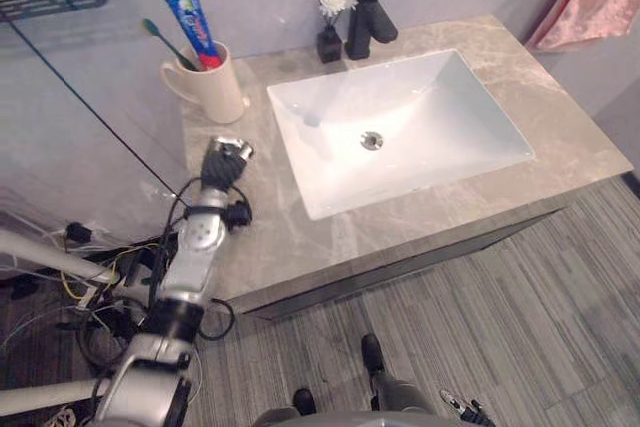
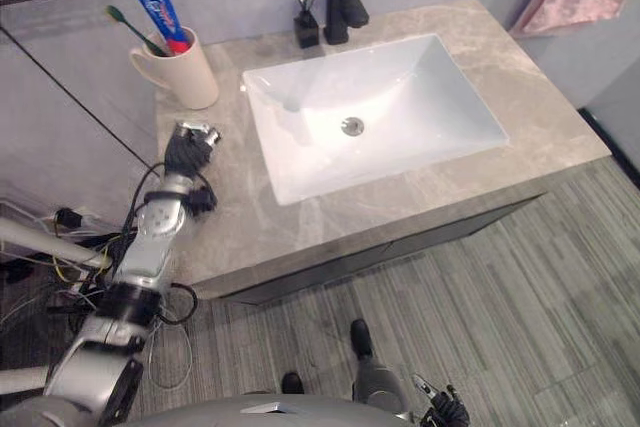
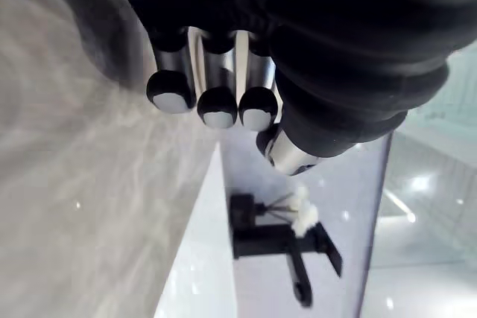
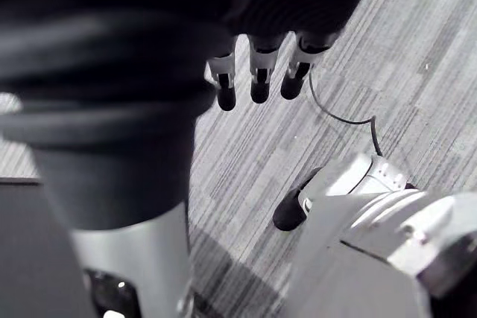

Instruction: Organize washtable

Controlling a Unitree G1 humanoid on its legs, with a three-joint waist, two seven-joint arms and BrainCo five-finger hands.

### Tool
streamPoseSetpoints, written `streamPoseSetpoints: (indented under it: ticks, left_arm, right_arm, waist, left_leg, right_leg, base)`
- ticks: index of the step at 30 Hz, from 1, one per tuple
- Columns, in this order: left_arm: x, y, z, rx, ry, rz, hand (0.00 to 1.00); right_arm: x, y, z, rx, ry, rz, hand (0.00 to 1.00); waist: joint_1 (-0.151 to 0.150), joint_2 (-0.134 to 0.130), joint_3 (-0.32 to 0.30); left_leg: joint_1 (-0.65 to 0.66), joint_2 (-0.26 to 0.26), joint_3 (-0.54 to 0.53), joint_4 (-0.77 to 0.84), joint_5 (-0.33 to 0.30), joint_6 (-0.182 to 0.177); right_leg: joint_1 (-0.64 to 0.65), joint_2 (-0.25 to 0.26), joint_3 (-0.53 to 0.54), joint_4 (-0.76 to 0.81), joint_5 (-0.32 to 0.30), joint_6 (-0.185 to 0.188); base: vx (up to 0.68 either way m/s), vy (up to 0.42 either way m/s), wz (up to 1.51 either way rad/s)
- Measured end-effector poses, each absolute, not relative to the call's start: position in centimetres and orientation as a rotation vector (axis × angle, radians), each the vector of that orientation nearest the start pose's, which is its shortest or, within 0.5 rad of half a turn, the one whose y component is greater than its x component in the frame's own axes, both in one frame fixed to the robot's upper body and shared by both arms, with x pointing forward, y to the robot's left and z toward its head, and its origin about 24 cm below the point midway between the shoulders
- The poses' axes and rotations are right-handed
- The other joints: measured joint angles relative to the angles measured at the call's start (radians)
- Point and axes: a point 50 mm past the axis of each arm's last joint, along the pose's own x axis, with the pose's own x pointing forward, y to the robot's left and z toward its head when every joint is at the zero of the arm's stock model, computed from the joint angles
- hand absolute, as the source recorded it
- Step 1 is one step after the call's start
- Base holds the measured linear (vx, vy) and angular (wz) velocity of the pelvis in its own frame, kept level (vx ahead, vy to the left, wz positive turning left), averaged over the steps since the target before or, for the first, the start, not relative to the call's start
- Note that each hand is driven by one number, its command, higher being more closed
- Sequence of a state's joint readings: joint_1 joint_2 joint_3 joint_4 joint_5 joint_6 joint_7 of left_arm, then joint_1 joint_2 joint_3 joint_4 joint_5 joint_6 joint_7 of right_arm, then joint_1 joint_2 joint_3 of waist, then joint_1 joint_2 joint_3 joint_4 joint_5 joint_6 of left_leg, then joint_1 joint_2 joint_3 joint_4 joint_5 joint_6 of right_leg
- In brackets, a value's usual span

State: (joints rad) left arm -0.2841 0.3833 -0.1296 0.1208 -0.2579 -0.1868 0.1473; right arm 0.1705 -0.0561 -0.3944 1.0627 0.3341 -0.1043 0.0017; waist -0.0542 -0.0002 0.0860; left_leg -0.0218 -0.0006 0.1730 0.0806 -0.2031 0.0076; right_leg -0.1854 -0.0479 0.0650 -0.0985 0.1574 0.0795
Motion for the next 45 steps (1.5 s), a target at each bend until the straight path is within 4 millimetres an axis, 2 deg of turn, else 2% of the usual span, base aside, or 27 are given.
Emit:
streamPoseSetpoints:
  ticks: [2,4,7,9,11,12,14,16,17,19,20,21,22,23,24,25,26,27,28,30,31,32,35,37,43,45]
  left_arm:
    - [28.8,17.4,11.9,0.083,-0.360,-0.063,1.00]
    - [26.3,15.6,13.7,0.008,-0.469,-0.154,1.00]
    - [23.2,14.9,15.4,-0.058,-0.591,-0.196,1.00]
    - [21.8,15.3,15.5,-0.087,-0.618,-0.167,1.00]
    - [20.9,16.5,15.2,-0.094,-0.619,-0.098,1.00]
    - [19.8,18.5,13.6,-0.095,-0.558,0.035,1.00]
    - [19.1,20.4,11.0,-0.119,-0.444,0.161,1.00]
    - [18.2,22.8,6.9,-0.109,-0.256,0.310,1.00]
    - [17.9,23.3,5.6,-0.098,-0.195,0.344,1.00]
    - [16.5,24.7,0.4,-0.106,0.052,0.456,1.00]
    - [15.4,24.9,-2.8,-0.117,0.208,0.491,1.00]
    - [14.7,24.9,-4.4,-0.116,0.290,0.501,1.00]
    - [12.9,24.7,-7.4,-0.125,0.456,0.517,1.00]
    - [11.5,24.3,-9.3,-0.124,0.571,0.525,1.00]
    - [9.5,23.7,-11.5,-0.126,0.713,0.526,1.00]
    - [8.5,23.4,-12.5,-0.133,0.780,0.531,1.00]
    - [6.2,22.8,-14.2,-0.131,0.917,0.528,1.00]
    - [4.1,22.1,-15.6,-0.136,1.050,0.524,1.00]
    - [2.8,21.7,-16.3,-0.149,1.131,0.520,0.00]
    - [1.5,22.0,-16.7,-0.136,1.205,0.519,0.00]
    - [1.0,21.9,-16.9,-0.117,1.247,0.492,0.00]
    - [0.8,21.8,-17.0,-0.117,1.263,0.480,0.00]
    - [0.5,21.6,-17.2,-0.140,1.299,0.453,0.00]
    - [0.7,21.6,-17.2,-0.144,1.295,0.439,0.00]
    - [1.8,21.5,-17.2,-0.098,1.289,0.376,0.00]
    - [2.5,21.6,-17.2,-0.032,1.282,0.297,0.00]
  right_arm:
    - [4.8,-22.6,-16.3,0.403,1.024,-0.662,0.00]
    - [4.3,-22.6,-16.4,0.403,1.038,-0.669,0.00]
    - [3.4,-22.8,-16.5,0.397,1.067,-0.682,0.00]
    - [2.9,-23.0,-16.6,0.390,1.081,-0.688,0.00]
    - [2.3,-22.9,-16.7,0.390,1.108,-0.694,0.00]
    - [1.4,-22.7,-16.9,0.394,1.142,-0.700,0.00]
    - [0.7,-22.7,-17.0,0.396,1.166,-0.711,0.00]
    - [0.7,-22.7,-17.0,0.395,1.165,-0.711,0.00]
    - [0.7,-22.6,-17.0,0.396,1.166,-0.711,0.00]
    - [0.7,-22.7,-17.0,0.396,1.169,-0.711,0.00]
    - [0.6,-22.6,-17.0,0.396,1.172,-0.711,0.00]
    - [0.6,-22.6,-17.0,0.396,1.173,-0.710,0.00]
    - [0.7,-22.6,-17.0,0.397,1.175,-0.708,0.00]
    - [0.6,-22.6,-17.0,0.400,1.184,-0.707,0.00]
    - [0.5,-22.5,-17.1,0.402,1.192,-0.707,0.00]
    - [0.4,-22.4,-17.1,0.402,1.195,-0.708,0.00]
    - [0.6,-22.4,-17.1,0.403,1.194,-0.706,0.00]
    - [0.9,-22.3,-17.1,0.402,1.190,-0.699,0.00]
    - [0.9,-22.2,-17.1,0.399,1.192,-0.694,0.00]
    - [1.1,-22.1,-17.2,0.404,1.192,-0.693,0.00]
    - [1.0,-22.1,-17.2,0.397,1.195,-0.686,0.00]
    - [1.1,-22.1,-17.2,0.399,1.194,-0.688,0.00]
    - [1.3,-22.2,-17.1,0.400,1.187,-0.689,0.00]
    - [1.3,-22.1,-17.2,0.403,1.193,-0.687,0.00]
    - [1.1,-22.0,-17.3,0.406,1.208,-0.689,0.00]
    - [1.2,-21.9,-17.3,0.397,1.209,-0.671,0.00]
  waist:
    - [0.012,0.001,0.000]
    - [0.041,0.009,-0.006]
    - [0.067,0.029,-0.030]
    - [0.078,0.039,-0.053]
    - [0.096,0.035,-0.064]
    - [0.115,0.019,-0.077]
    - [0.127,0.015,-0.084]
    - [0.141,0.007,-0.095]
    - [0.146,0.005,-0.097]
    - [0.147,0.005,-0.098]
    - [0.146,0.001,-0.101]
    - [0.145,0.001,-0.103]
    - [0.143,0.005,-0.107]
    - [0.142,-0.003,-0.105]
    - [0.139,0.004,-0.108]
    - [0.136,0.001,-0.109]
    - [0.122,-0.006,-0.104]
    - [0.113,0.003,-0.105]
    - [0.110,-0.011,-0.106]
    - [0.108,-0.005,-0.108]
    - [0.107,-0.013,-0.103]
    - [0.106,-0.002,-0.107]
    - [0.102,-0.005,-0.097]
    - [0.091,-0.005,-0.096]
    - [0.091,-0.010,-0.093]
    - [0.092,-0.011,-0.091]
  left_leg:
    - [-0.001,-0.001,-0.017,0.009,0.001,0.000]
    - [-0.001,-0.003,-0.039,0.020,0.001,0.000]
    - [0.000,-0.015,-0.072,0.035,0.006,0.000]
    - [0.000,-0.020,-0.088,0.036,0.010,0.005]
    - [0.000,-0.026,-0.105,0.037,0.015,0.011]
    - [-0.002,-0.036,-0.136,0.039,0.019,0.016]
    - [0.004,-0.036,-0.167,0.042,0.020,0.013]
    - [0.005,-0.034,-0.186,0.038,0.028,0.000]
    - [0.006,-0.033,-0.188,0.037,0.030,-0.002]
    - [0.010,-0.031,-0.203,0.035,0.034,-0.007]
    - [0.012,-0.029,-0.208,0.033,0.034,-0.007]
    - [0.013,-0.027,-0.208,0.031,0.034,-0.007]
    - [0.019,-0.025,-0.208,0.028,0.034,-0.007]
    - [0.024,-0.023,-0.208,0.023,0.035,-0.009]
    - [0.042,-0.020,-0.209,0.017,0.041,-0.018]
    - [0.049,-0.018,-0.209,0.014,0.041,-0.018]
    - [0.066,-0.016,-0.212,0.008,0.041,-0.018]
    - [0.082,-0.014,-0.212,0.003,0.040,-0.018]
    - [0.087,-0.011,-0.210,-0.001,0.040,-0.017]
    - [0.101,-0.009,-0.205,-0.010,0.040,-0.017]
    - [0.107,-0.009,-0.202,-0.013,0.041,-0.017]
    - [0.112,-0.009,-0.199,-0.015,0.041,-0.017]
    - [0.137,-0.009,-0.173,-0.027,0.040,-0.017]
    - [0.140,-0.009,-0.170,-0.027,0.041,-0.015]
    - [0.142,-0.009,-0.167,-0.026,0.043,-0.012]
    - [0.130,-0.008,-0.157,-0.015,0.035,-0.009]
  right_leg:
    - [0.009,-0.006,-0.008,0.005,0.000,0.000]
    - [0.025,-0.013,-0.024,0.006,0.000,0.000]
    - [0.043,-0.029,-0.045,0.006,0.000,0.000]
    - [0.053,-0.037,-0.063,0.007,0.000,0.000]
    - [0.069,-0.045,-0.080,0.007,-0.007,0.001]
    - [0.089,-0.059,-0.103,0.007,-0.029,0.009]
    - [0.112,-0.061,-0.136,0.006,-0.033,0.003]
    - [0.120,-0.061,-0.161,0.005,-0.039,-0.006]
    - [0.120,-0.060,-0.162,0.005,-0.043,-0.001]
    - [0.129,-0.059,-0.173,0.003,-0.044,-0.002]
    - [0.131,-0.059,-0.179,0.003,-0.046,-0.003]
    - [0.133,-0.059,-0.183,0.003,-0.046,-0.004]
    - [0.137,-0.059,-0.185,0.002,-0.048,-0.005]
    - [0.140,-0.057,-0.185,0.002,-0.049,-0.005]
    - [0.155,-0.055,-0.186,0.003,-0.052,-0.004]
    - [0.161,-0.054,-0.187,0.003,-0.052,-0.003]
    - [0.176,-0.051,-0.187,0.003,-0.055,-0.003]
    - [0.189,-0.048,-0.187,0.003,-0.058,-0.005]
    - [0.191,-0.045,-0.185,0.003,-0.059,-0.006]
    - [0.196,-0.043,-0.183,0.004,-0.059,-0.008]
    - [0.200,-0.041,-0.178,0.003,-0.059,-0.008]
    - [0.202,-0.040,-0.174,0.003,-0.059,-0.008]
    - [0.206,-0.035,-0.156,0.004,-0.059,-0.007]
    - [0.207,-0.035,-0.154,0.004,-0.060,-0.007]
    - [0.208,-0.034,-0.151,0.007,-0.060,-0.007]
    - [0.196,-0.033,-0.138,0.007,-0.061,-0.006]
  base:
    - [-0.01,0.007,0.30]
    - [-0.02,0.017,0.31]
    - [-0.04,0.013,0.25]
    - [-0.07,0.006,0.29]
    - [-0.13,-0.034,0.38]
    - [-0.17,-0.074,0.60]
    - [-0.15,-0.077,0.58]
    - [-0.10,-0.077,0.28]
    - [-0.08,-0.075,0.14]
    - [-0.06,-0.063,0.15]
    - [-0.04,-0.043,0.11]
    - [-0.02,-0.031,0.05]
    - [0.00,0.000,0.00]
    - [0.00,0.000,0.00]
    - [0.04,-0.015,0.00]
    - [0.07,-0.011,0.04]
    - [0.07,-0.005,0.03]
    - [0.07,-0.008,-0.02]
    - [0.05,-0.006,-0.06]
    - [0.04,0.000,-0.11]
    - [0.04,0.008,-0.12]
    - [0.04,0.018,-0.21]
    - [0.03,0.017,-0.20]
    - [0.03,0.012,-0.08]
    - [0.00,0.001,-0.01]
    - [-0.04,0.003,-0.10]
